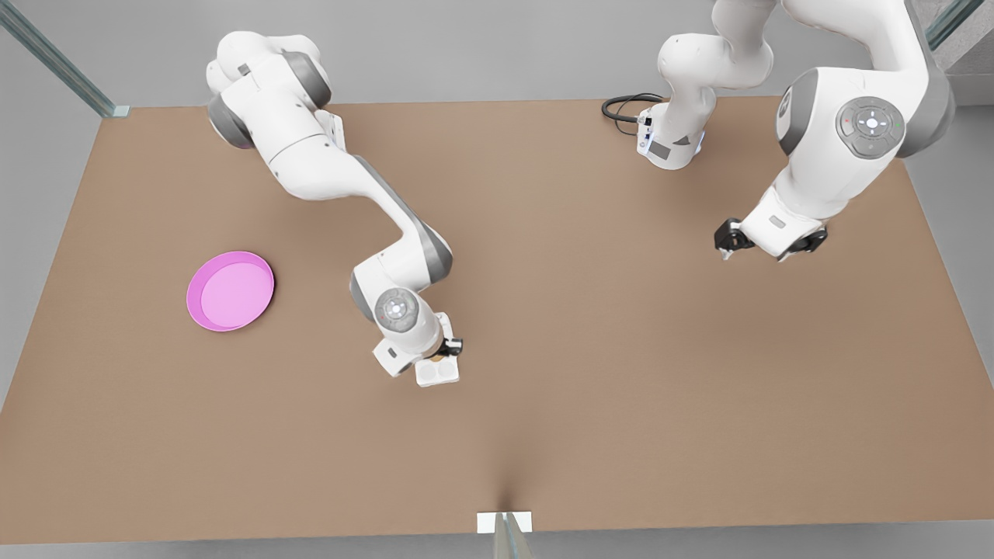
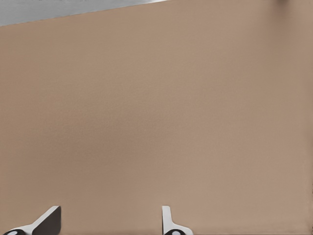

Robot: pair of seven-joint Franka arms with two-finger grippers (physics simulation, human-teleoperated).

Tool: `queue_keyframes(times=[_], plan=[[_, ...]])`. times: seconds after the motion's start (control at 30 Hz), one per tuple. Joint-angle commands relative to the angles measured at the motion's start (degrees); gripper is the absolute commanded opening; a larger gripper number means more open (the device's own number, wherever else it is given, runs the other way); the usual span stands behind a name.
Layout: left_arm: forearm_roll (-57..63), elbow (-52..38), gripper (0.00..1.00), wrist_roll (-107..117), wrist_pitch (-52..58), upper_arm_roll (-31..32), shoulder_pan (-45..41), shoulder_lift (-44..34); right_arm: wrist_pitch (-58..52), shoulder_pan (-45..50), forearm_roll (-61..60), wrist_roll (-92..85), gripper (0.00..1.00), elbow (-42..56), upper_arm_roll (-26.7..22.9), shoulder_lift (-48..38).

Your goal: Pack egg into the box and close the box lid

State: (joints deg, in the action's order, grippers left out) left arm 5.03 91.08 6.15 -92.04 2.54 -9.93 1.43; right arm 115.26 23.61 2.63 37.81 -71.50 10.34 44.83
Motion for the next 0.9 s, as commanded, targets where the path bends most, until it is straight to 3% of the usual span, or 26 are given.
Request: queue_keyframes(times=[0.0, 0.3, 0.37, 0.53, 0.6, 0.67, 0.73, 0.77, 0.83, 0.87], plan=[[0.1, 0.0, 1.00, 0.0, -0.1, 0.1, -2.5, 0.0, -4.6, 0.3, -0.2, 22.5, 0.49, 0.7, -0.8, 1.1], [0.1, 0.0, 1.00, 0.1, -0.1, 0.0, -2.5, 0.7, -4.0, -0.1, 2.5, 22.6, 0.50, 2.3, -1.4, 5.6], [0.1, 0.0, 1.00, 0.1, -0.1, 0.0, -2.5, 0.7, -3.2, -0.1, 3.2, 22.4, 1.00, 2.3, -1.4, 6.3], [0.0, 0.1, 1.00, 3.9, -2.3, 0.2, -4.9, 1.6, -3.5, -0.1, 3.1, 22.5, 1.00, 2.3, -1.4, 6.2], [-0.1, 0.2, 1.00, 27.0, -2.8, 0.5, -17.4, 3.9, -4.3, -2.6, 3.1, 21.2, 1.00, 2.3, -0.8, 4.8], [-3.9, -2.2, 1.00, 39.8, -3.8, 0.5, -23.9, 8.2, -8.1, -11.4, 2.9, 10.8, 1.00, 1.4, 1.3, 1.4], [-1.9, -4.1, 1.00, 52.8, -4.5, 0.5, -31.7, 13.1, -9.5, -26.1, 4.2, -13.5, 1.00, -13.5, 1.3, -11.5], [-2.0, -7.1, 1.00, 59.1, -4.5, 0.5, -35.0, 16.3, -12.5, -32.5, 4.5, -25.9, 1.00, -15.6, 0.7, -16.1], [-2.0, -14.4, 1.00, 66.6, -4.6, 0.4, -39.7, 23.8, -21.3, -40.0, 6.6, -47.3, 1.00, -14.1, 0.9, -26.3], [-0.2, -13.9, 1.00, 68.8, -6.3, 0.4, -41.6, 24.7, -26.5, -40.1, 4.9, -47.0, 1.00, -11.1, 1.1, -30.4]])
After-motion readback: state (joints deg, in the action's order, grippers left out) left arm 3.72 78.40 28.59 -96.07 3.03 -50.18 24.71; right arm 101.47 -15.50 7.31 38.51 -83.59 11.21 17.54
